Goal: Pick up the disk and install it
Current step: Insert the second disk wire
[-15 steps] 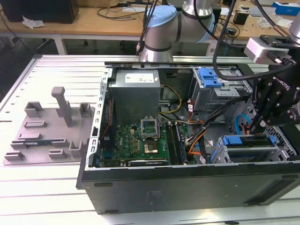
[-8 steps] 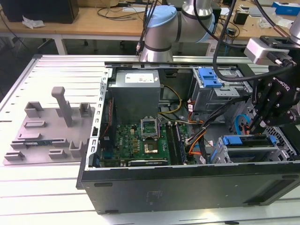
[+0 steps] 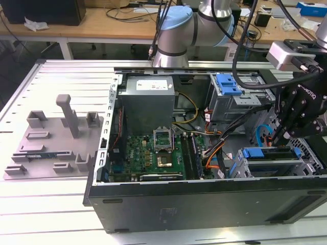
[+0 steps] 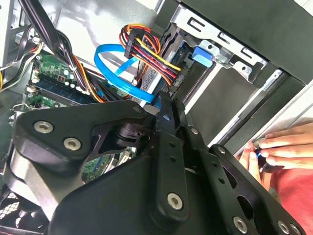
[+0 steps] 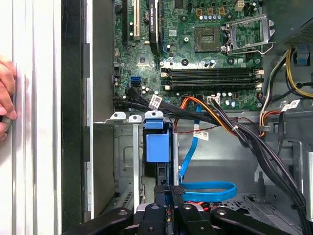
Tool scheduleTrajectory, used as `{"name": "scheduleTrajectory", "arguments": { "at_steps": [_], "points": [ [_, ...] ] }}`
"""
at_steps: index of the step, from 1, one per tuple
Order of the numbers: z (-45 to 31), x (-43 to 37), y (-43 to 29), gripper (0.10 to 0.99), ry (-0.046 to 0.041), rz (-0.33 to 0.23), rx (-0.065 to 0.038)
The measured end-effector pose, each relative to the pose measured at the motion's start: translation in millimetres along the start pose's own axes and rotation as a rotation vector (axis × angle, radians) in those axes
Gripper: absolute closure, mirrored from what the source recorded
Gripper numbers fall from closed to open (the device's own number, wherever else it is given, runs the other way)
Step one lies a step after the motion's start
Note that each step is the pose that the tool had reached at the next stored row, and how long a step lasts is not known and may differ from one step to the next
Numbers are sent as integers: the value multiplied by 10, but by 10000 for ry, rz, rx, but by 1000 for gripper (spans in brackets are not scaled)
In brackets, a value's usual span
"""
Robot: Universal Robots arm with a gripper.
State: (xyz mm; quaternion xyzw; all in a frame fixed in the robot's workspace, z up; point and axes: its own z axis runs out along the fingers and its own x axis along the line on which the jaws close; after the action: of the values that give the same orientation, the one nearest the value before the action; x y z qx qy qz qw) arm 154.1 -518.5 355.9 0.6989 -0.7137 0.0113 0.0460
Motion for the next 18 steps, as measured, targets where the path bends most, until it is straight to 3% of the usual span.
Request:
{"name": "scheduleTrajectory", "arguments": {
  "at_steps": [18],
  "points": [
    [72, 9, -11, 925, 0, 0, 0]
  ]
}}
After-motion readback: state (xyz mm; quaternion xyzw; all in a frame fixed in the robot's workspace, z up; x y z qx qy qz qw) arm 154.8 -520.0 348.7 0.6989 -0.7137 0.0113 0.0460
